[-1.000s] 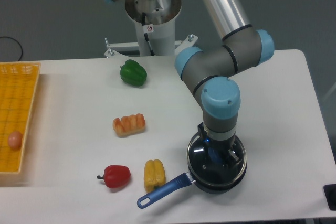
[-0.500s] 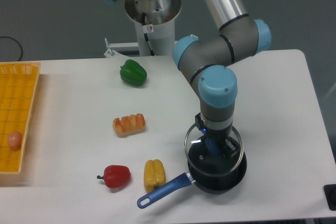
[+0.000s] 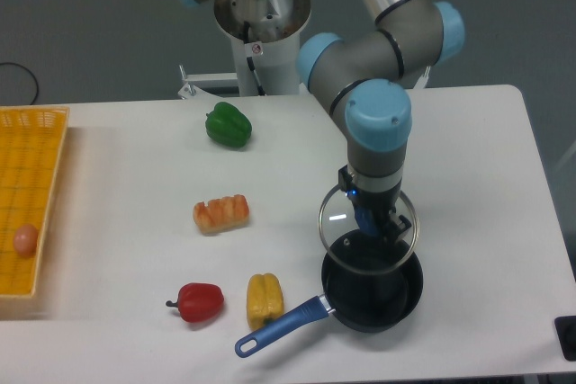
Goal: Open the lid
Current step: 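Lift the glass lid by its knob up off the saucepan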
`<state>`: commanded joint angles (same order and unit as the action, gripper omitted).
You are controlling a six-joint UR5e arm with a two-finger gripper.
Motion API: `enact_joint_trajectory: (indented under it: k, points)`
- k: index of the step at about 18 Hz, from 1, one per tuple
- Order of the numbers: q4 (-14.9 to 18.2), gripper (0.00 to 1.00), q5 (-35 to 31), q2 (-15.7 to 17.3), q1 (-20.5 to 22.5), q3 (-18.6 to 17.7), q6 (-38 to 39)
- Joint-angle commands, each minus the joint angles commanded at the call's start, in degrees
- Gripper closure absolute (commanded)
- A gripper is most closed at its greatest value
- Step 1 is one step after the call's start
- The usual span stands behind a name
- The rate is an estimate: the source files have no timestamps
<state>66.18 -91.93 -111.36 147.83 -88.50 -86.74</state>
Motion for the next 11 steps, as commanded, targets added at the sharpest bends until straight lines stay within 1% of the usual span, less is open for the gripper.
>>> enact_joint_trajectory:
  k: [3, 8, 11]
  points:
    - [1.4, 0.37, -0.1, 0.1, 0.3, -0.1, -1.1]
    - [1.6, 0.37, -0.3, 1.1, 1.1, -1.3, -3.3]
    - [1.6, 0.36, -0.4, 1.2, 1.7, -1.7, -4.7]
